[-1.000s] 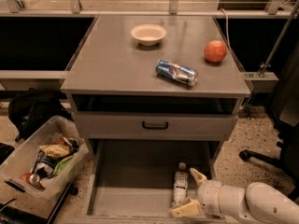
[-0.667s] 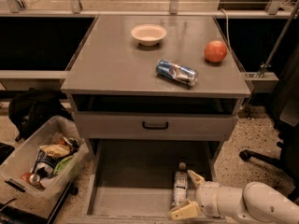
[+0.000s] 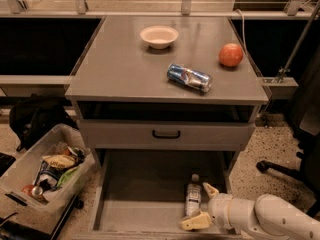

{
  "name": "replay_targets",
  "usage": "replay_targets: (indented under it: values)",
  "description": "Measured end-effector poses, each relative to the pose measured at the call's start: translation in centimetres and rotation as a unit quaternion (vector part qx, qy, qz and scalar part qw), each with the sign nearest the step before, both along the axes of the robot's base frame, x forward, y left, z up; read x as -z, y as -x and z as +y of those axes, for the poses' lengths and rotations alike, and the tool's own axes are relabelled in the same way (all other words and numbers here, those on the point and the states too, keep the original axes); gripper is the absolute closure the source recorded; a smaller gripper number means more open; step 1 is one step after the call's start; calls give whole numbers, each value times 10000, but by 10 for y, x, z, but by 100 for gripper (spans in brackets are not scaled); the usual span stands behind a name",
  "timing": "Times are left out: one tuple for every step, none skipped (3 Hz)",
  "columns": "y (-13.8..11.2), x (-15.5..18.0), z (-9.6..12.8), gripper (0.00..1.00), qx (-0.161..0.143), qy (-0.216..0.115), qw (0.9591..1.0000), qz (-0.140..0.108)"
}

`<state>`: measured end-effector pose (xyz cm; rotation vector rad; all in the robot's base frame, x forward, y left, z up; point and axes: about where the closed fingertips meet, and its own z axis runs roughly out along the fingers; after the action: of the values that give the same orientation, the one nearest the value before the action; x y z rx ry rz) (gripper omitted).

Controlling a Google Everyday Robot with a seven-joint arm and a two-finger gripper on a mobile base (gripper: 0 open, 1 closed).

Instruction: Pick blue plastic bottle from middle drawer and place on counter

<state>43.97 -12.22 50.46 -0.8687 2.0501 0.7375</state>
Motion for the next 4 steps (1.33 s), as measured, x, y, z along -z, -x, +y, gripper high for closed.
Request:
replay_targets:
  values:
    - [-30, 40, -21, 0, 769, 276, 9962, 299]
    - [-39, 42, -28, 0, 922, 384, 9948, 222]
    - [-38, 42, -27, 0, 909, 377, 9949, 229]
    - [-40, 47, -27, 0, 1128, 611, 9915, 236]
